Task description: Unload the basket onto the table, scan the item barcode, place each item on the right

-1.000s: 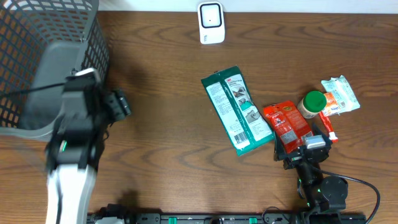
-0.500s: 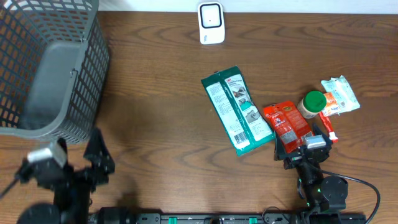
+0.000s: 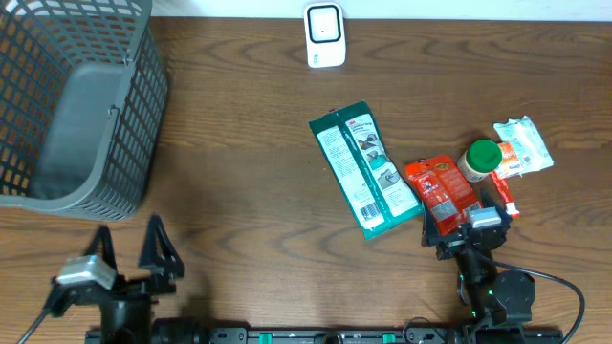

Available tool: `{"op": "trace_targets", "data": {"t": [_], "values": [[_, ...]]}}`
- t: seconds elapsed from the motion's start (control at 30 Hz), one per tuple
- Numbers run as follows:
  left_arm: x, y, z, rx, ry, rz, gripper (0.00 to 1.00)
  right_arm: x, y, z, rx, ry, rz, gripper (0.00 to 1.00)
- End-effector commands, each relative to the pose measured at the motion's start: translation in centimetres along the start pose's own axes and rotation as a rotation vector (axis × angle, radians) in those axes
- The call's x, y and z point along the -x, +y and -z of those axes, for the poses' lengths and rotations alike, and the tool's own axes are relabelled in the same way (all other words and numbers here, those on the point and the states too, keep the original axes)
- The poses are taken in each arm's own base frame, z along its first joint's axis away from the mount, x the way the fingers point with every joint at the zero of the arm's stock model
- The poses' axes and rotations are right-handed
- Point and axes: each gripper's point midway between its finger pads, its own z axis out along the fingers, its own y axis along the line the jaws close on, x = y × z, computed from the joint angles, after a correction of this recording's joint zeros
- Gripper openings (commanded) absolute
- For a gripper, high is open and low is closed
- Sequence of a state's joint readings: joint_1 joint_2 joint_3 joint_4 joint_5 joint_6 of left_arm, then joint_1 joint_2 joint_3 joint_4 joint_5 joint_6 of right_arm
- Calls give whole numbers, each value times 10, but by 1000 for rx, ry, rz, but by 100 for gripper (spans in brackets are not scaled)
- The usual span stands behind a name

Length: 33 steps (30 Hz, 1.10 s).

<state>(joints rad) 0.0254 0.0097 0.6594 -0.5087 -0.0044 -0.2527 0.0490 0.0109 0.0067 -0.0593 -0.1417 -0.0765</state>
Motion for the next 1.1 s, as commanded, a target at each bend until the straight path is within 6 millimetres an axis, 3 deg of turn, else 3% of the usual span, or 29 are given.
{"op": "trace_targets", "data": {"t": [0.0,0.1,0.17,0.43,0.8,0.97,1.07], "values": [[30,-16,-12,-100,-201,22,80,0,-3,0,-13,0,-9,99],[42,-31,-17,-208,-339,19,80,0,-3,0,-13,0,-9,99],[35,-34,-22,-245,-365,13,80,0,-3,0,-13,0,-9,99],[-58,-8,-62,-208,-204,39,80,0,-3,0,-13,0,-9,99],[-134,17,-77,-131,4,39,80,0,-3,0,-13,0,-9,99],[-185,36,-73,-59,211,-42,80,0,-3,0,-13,0,-9,99],[-188,36,-72,-68,220,-125,80,0,-3,0,-13,0,-9,99]]}}
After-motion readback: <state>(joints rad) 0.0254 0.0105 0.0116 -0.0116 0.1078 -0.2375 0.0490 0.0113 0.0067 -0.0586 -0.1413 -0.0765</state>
